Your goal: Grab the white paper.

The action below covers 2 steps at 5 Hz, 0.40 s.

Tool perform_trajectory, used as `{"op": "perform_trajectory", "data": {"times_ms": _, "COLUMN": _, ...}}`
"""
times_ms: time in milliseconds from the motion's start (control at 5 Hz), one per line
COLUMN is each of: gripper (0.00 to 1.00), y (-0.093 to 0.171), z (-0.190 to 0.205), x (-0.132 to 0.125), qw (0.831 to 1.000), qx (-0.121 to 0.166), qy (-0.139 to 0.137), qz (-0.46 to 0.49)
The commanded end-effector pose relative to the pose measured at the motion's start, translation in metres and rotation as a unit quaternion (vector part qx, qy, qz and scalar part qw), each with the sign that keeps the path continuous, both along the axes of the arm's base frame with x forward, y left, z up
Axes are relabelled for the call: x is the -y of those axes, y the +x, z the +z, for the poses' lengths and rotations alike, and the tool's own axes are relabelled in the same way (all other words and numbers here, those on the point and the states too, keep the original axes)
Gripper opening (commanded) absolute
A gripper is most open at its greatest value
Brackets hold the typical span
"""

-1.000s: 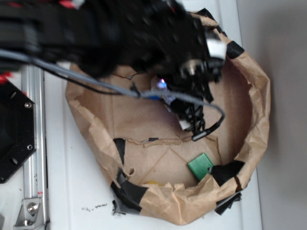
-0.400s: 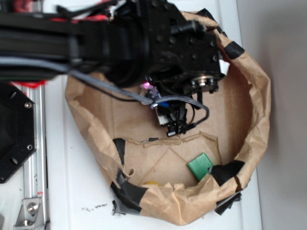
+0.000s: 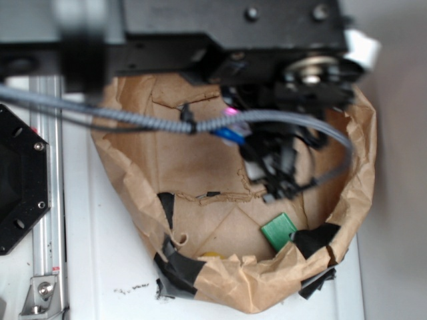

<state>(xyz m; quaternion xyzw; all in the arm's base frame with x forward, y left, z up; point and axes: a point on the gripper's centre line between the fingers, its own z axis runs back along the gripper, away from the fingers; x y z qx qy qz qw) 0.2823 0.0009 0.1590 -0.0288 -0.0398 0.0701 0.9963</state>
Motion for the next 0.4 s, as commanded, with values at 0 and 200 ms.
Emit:
{"op": "perform_trajectory", "data": {"times_ms": 0, "gripper": 0.0, "y": -0.019, "z": 0.05, "x": 0.005, "qw": 0.995, "qx": 0.085, "qy": 0.021, "qz": -0.04}}
{"op": "perform_trajectory", "data": {"times_ms": 200, "gripper": 0.0, "y": -0.016, "z": 0.035, "x": 0.005, "qw": 0.998, "qx": 0.06, "qy": 0.017, "qz": -0.029}}
